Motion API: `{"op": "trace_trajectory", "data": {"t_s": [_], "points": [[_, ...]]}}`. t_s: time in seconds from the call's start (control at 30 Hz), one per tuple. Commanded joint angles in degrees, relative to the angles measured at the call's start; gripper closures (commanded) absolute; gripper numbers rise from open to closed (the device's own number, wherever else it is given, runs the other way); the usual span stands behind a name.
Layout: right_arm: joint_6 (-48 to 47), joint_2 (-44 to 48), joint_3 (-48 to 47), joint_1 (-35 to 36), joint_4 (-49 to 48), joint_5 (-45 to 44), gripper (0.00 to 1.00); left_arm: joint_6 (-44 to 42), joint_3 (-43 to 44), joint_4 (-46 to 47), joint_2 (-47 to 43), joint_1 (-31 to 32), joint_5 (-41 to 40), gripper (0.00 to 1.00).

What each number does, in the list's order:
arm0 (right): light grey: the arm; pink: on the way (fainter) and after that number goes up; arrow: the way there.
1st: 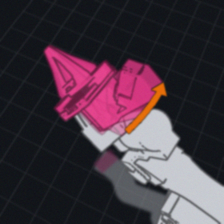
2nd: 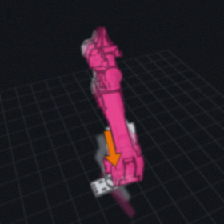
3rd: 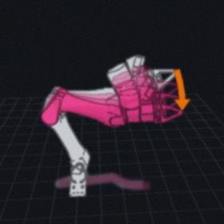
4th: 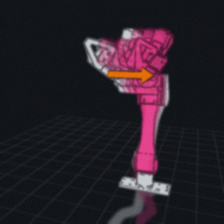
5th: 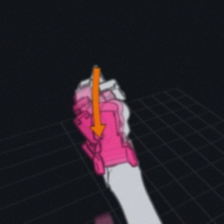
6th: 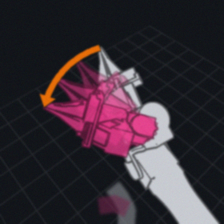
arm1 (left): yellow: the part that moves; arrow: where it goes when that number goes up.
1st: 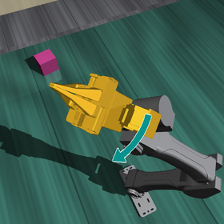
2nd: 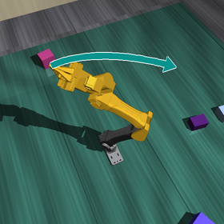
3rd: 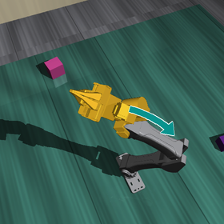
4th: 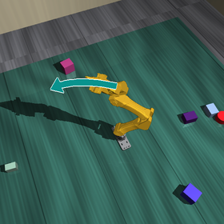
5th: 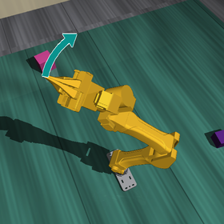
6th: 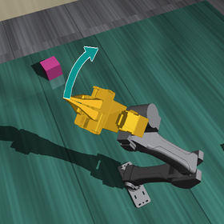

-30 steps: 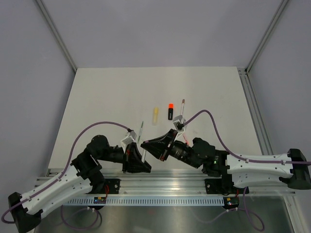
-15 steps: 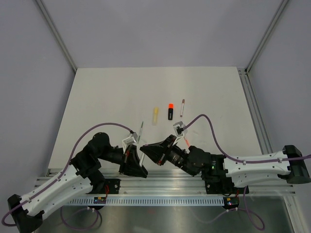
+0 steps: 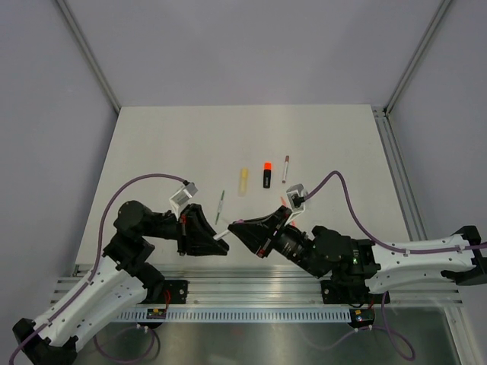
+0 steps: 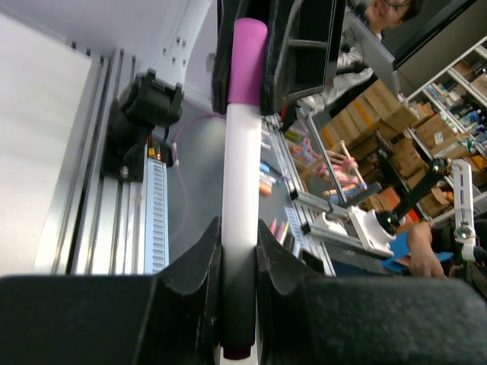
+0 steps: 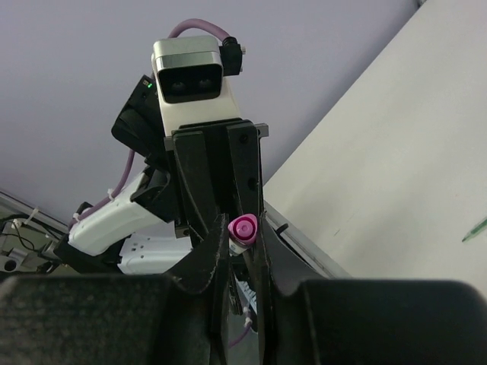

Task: Insert the pens into the pen caps
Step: Press the pen cap onto the pen.

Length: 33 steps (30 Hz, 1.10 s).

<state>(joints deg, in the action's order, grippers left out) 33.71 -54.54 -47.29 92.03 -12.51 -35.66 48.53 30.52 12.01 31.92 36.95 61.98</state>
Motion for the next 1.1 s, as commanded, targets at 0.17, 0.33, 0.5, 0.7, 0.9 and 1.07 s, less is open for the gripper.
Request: {"op": "trace_trajectory", "data": {"t_s": [0.17,0.33,0.5,0.7,0.9,1.07], "points": [[-4.53,-18.66,2.20,3.69,13.31,23.61,1.00,5.87,6.13,25.08,2.88,-1.27,-17.59,1.00],[-1.99,-20.60,3.68,3.33,13.48,26.08,1.00,2.46,7.00,20.79,1.40,-1.35,-17.77,1.00],[3.11,-22.00,5.98,5.52,12.07,27.93,1.00,0.43,7.71,17.79,-0.28,-3.10,-17.77,1.00],[3.20,-18.15,6.16,4.66,14.53,23.01,1.00,0.77,6.13,17.08,-1.42,-3.46,-18.12,1.00],[-0.22,-15.24,0.89,1.23,14.80,16.86,1.00,3.76,1.21,21.65,-2.65,-3.29,-18.21,1.00],[-1.55,-14.28,-2.28,-3.59,13.92,17.02,0.87,-0.98,-0.98,15.94,-5.29,-1.36,-20.92,1.00]]}}
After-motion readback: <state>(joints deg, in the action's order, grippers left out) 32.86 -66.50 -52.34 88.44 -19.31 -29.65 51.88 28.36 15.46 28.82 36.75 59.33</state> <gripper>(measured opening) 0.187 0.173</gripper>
